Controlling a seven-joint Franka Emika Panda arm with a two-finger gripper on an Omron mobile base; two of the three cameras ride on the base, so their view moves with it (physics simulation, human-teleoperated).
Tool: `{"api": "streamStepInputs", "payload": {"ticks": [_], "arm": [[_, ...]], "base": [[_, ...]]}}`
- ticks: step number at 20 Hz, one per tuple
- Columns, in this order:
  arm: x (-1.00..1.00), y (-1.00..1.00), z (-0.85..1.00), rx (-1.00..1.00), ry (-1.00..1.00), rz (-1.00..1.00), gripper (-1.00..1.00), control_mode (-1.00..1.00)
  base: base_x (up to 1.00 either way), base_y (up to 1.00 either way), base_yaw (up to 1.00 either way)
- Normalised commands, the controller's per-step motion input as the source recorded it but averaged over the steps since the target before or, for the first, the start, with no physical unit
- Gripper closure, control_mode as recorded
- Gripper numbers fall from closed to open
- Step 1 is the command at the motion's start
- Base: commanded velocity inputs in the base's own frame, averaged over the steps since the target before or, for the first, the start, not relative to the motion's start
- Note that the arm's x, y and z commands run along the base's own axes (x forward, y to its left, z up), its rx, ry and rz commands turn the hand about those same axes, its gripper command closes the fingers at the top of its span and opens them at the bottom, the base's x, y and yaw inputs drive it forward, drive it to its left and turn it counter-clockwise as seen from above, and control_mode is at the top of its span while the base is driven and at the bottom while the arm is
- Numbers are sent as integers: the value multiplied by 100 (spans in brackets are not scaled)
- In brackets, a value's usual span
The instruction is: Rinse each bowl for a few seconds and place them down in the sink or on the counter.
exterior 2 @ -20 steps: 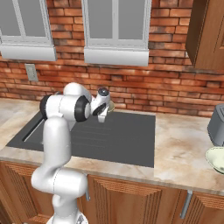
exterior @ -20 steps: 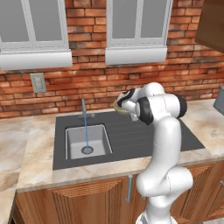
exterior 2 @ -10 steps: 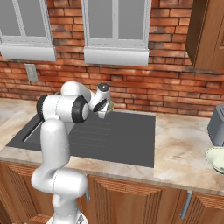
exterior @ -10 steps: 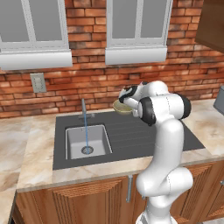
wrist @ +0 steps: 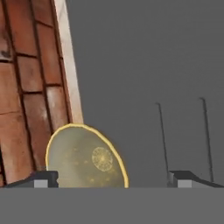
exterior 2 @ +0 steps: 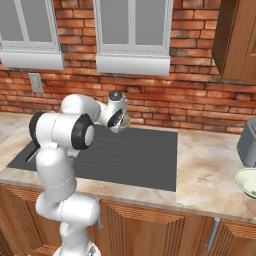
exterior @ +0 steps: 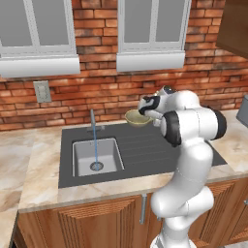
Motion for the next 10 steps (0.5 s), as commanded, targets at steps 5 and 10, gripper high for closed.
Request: {"api": "streamStepInputs", "payload": {"ticks": [5, 10], "arm": [[-56, -12, 56, 2, -1, -23, -100, -100], [-44, -18, 58, 6, 0, -28, -100, -100]], "base": [[0, 0, 0], [0, 0, 0]]}}
